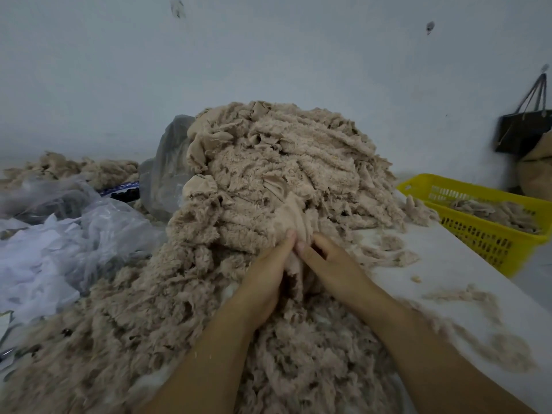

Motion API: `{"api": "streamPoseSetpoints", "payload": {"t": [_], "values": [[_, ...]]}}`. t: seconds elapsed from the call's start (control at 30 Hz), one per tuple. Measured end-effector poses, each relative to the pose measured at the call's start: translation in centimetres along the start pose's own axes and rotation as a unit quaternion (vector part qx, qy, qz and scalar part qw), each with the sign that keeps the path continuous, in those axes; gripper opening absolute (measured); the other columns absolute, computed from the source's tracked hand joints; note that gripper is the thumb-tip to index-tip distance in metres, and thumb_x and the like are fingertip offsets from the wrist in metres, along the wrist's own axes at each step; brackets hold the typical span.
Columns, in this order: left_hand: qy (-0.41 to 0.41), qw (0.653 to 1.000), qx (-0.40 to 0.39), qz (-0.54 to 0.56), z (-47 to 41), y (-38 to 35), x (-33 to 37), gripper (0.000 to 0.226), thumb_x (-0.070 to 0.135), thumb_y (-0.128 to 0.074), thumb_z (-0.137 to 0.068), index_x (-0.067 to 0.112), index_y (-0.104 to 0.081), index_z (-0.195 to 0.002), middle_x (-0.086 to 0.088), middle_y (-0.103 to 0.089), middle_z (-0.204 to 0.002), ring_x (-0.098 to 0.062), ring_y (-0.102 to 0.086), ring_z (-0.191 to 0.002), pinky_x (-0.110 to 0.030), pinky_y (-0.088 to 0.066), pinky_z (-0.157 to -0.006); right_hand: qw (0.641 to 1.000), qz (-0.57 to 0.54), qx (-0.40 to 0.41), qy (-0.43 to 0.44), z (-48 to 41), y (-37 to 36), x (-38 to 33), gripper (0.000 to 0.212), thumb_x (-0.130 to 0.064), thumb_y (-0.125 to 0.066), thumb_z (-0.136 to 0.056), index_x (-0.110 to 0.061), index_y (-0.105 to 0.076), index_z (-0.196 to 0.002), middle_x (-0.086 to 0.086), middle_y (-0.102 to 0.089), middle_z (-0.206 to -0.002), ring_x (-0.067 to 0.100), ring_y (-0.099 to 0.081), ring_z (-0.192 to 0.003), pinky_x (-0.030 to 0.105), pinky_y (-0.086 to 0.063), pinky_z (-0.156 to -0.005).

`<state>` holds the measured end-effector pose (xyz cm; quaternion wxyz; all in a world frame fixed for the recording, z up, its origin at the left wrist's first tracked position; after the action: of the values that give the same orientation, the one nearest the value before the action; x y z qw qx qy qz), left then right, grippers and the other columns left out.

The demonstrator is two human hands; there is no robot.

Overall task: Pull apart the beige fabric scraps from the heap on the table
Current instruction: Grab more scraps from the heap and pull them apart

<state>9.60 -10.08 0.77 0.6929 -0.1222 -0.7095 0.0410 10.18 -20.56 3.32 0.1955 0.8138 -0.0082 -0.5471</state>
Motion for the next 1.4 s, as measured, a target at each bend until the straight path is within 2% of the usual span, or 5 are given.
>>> {"api": "streamPoseSetpoints", "payload": {"t": [0.2, 0.53, 0.77, 1.13, 1.4], "values": [[-0.002, 0.997, 0.06, 0.054, -0.3, 0.9, 0.8, 0.063, 0.058, -0.052, -0.084, 0.005, -0.07, -0.112, -0.013, -0.076, -0.101, -0.023, -0.073, -0.099, -0.032, -0.055, -0.084, 0.991, -0.122, 0.023, -0.041, -0.1, 1.2, 0.8, 0.029, -0.042, -0.06, -0.096, -0.028, -0.058, -0.07, 0.002, -0.06, -0.066, 0.01, -0.057, -0.06, 0.025, -0.047, -0.058], [0.003, 0.959, 0.042, 0.281, -0.4, 2.1, 1.8, 0.055, 0.046, -0.036, -0.104, 0.003, -0.066, -0.118, -0.018, -0.074, -0.107, -0.025, -0.074, -0.094, -0.033, -0.06, -0.07, 0.996, 0.04, -0.077, -0.031, 0.4, -1.1, 0.7, 0.028, -0.076, -0.054, -0.081, -0.05, -0.06, -0.09, -0.035, -0.064, -0.084, -0.013, -0.061, -0.075, 0.005, -0.042, -0.06], [-0.039, 0.905, 0.121, 0.406, -0.4, 5.3, 2.9, 0.043, 0.04, -0.036, -0.106, 0.008, -0.063, -0.1, -0.008, -0.072, -0.068, -0.018, -0.071, -0.057, -0.033, -0.06, -0.057, 0.955, 0.285, 0.028, -0.079, -0.4, 2.9, 2.9, 0.01, -0.016, -0.059, -0.091, -0.025, -0.058, -0.089, -0.006, -0.059, -0.08, 0.015, -0.056, -0.074, 0.029, -0.039, -0.058], [-0.031, 0.962, 0.016, -0.27, 0.4, 0.4, 1.4, 0.032, 0.06, -0.069, -0.08, 0.03, -0.077, -0.075, 0.007, -0.076, -0.075, -0.007, -0.072, -0.071, -0.016, -0.054, -0.058, 0.982, 0.136, 0.131, -0.014, 0.2, 3.9, 0.3, 0.038, 0.009, -0.047, -0.085, -0.027, -0.049, -0.074, -0.001, -0.052, -0.081, 0.012, -0.048, -0.072, 0.033, -0.033, -0.06], [-0.001, 0.993, 0.022, 0.117, 0.0, 2.2, 2.2, 0.032, 0.024, -0.063, -0.087, 0.005, -0.071, -0.112, -0.01, -0.077, -0.091, -0.015, -0.074, -0.073, -0.022, -0.058, -0.058, 0.964, 0.203, 0.171, -0.025, -0.1, 5.2, 0.5, 0.026, -0.024, -0.039, -0.107, -0.016, -0.061, -0.094, 0.004, -0.05, -0.1, 0.011, -0.046, -0.082, 0.026, -0.029, -0.068]]}}
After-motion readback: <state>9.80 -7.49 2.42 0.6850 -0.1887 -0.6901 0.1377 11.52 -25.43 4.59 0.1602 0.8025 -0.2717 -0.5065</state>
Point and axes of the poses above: each hand's wrist, its own z-axis away from the middle knuckle, its own y-axis out of the back of the hand, x = y × z, the point moved 8 cm from there along -z, towards the middle knuckle
